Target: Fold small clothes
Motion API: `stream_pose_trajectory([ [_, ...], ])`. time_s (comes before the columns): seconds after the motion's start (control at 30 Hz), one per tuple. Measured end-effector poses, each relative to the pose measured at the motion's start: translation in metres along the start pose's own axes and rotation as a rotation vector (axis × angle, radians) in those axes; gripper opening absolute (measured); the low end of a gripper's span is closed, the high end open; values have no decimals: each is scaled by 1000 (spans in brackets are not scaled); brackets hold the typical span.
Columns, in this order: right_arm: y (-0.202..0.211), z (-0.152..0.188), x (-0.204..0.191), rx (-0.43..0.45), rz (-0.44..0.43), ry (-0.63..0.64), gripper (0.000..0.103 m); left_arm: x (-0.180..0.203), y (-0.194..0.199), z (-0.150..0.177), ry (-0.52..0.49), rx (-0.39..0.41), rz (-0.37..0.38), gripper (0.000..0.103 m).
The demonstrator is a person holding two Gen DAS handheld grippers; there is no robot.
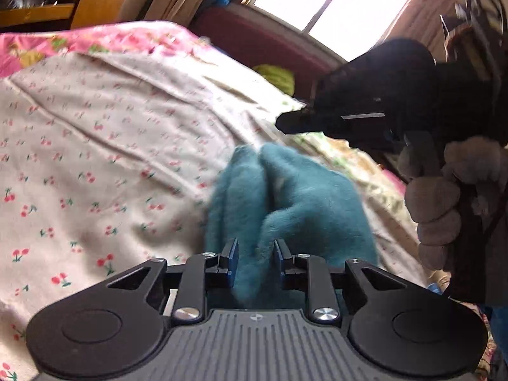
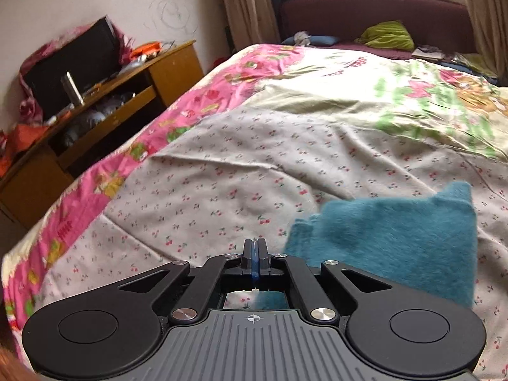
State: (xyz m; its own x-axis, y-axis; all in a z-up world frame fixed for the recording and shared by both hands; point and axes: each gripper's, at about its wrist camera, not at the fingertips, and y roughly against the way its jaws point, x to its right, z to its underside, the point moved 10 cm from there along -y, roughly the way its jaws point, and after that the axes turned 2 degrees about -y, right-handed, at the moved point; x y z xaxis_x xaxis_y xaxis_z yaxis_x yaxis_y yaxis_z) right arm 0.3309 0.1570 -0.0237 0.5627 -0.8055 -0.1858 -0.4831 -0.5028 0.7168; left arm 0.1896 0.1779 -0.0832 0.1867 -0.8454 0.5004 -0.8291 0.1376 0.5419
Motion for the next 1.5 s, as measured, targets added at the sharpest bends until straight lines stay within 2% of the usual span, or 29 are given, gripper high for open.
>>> stream_pose_trajectory([
  [0.1,-1,1,2,-11,38,43,4,-7,-1,2,31,-14,8,35],
  [0.2,11,-3,24,8,131,63,11,-2,8,-5,1,50,19,36],
  [0.27,9,2,37,-32,183,98,26,4,14,-11,-26,90,26,42],
  [0.4,-12,22,26,-125,192,154,37,16,20,-14,-86,120,27,56],
  [0.43,-19,26,22,-140,215,187,43,19,20,-13,-101,121,30,60],
  [0.5,-30,31,24,-142,287,261,43,25,13,-11,-145,105,28,70],
  [0.53,-33,32,30,-138,337,290,38,27,6,-8,-165,79,23,72],
  [0.57,-35,33,39,-145,361,292,38,28,-1,-3,-182,46,16,72],
  [0.63,-31,35,58,-158,347,228,34,28,-14,5,-202,-11,-1,71],
  [0.7,-23,36,72,-150,339,179,22,29,-19,7,-208,-28,1,69],
  [0.77,-10,34,81,-124,303,108,18,33,-14,5,-208,-2,17,56],
  [0.9,31,17,81,-32,207,-4,17,41,4,-4,-183,71,60,45],
  [0.97,54,2,77,20,167,-35,17,45,17,-10,-166,117,82,33],
  [1.0,63,-3,74,39,152,-41,17,46,23,-15,-154,142,88,31],
  [1.07,72,-10,67,60,125,-48,17,42,35,-24,-132,187,89,31],
  [1.27,46,3,31,20,82,-7,17,29,27,-18,-124,140,44,31],
  [1.3,43,4,29,17,80,-8,17,29,27,-18,-131,138,46,34],
  [1.37,40,3,27,12,74,-13,17,31,27,-18,-138,135,72,59],
  [1.43,40,1,28,14,81,-12,17,34,23,-13,-167,119,65,69],
  [1.5,40,0,30,18,86,-20,17,31,14,-7,-178,75,32,57],
])
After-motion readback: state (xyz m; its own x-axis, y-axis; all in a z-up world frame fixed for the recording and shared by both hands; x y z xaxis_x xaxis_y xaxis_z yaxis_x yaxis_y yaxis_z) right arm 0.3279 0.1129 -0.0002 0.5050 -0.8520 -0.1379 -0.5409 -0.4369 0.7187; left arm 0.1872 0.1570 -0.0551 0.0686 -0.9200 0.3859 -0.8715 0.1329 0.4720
